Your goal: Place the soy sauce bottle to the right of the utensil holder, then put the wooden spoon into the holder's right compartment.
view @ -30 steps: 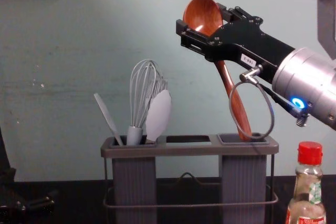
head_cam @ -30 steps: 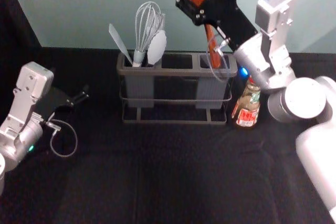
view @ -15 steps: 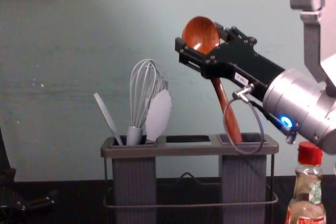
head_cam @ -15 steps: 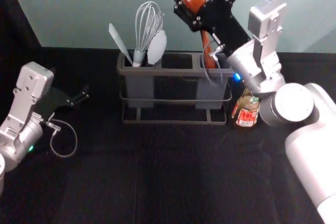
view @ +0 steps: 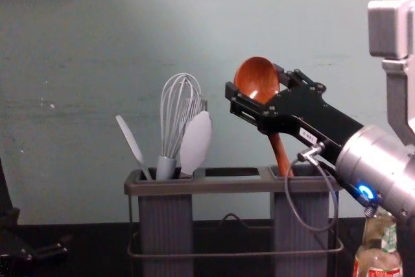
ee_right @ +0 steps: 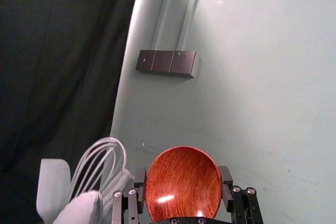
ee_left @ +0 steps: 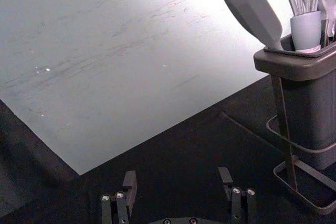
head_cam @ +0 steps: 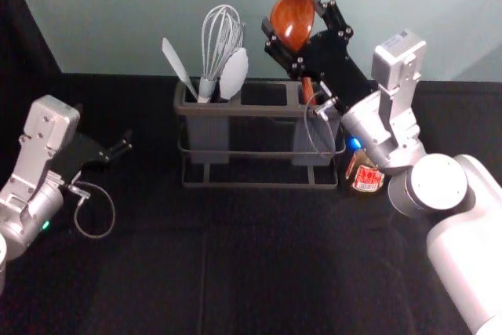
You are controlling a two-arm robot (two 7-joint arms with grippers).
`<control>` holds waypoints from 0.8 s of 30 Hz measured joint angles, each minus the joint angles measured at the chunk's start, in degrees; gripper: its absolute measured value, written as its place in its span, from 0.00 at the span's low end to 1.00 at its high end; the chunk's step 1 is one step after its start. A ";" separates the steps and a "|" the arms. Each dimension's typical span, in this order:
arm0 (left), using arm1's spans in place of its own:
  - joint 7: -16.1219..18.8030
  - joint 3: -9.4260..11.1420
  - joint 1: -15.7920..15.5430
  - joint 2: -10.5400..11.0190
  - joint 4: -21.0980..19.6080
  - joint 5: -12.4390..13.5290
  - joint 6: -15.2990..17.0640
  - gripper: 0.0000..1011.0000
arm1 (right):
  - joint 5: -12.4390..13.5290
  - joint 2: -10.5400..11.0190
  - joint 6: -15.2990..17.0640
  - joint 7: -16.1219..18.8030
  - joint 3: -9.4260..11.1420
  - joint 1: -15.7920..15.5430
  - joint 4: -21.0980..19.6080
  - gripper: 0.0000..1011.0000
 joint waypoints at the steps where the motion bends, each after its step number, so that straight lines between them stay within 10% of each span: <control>1: 0.00 0.00 0.00 0.00 0.00 0.00 0.00 1.00 | 0.02 0.11 -0.06 -0.01 0.17 -0.34 -0.10 0.83; 24: 0.00 0.00 0.00 0.00 0.00 0.00 0.00 1.00 | 0.69 0.30 0.11 0.71 0.80 -2.48 -1.40 0.96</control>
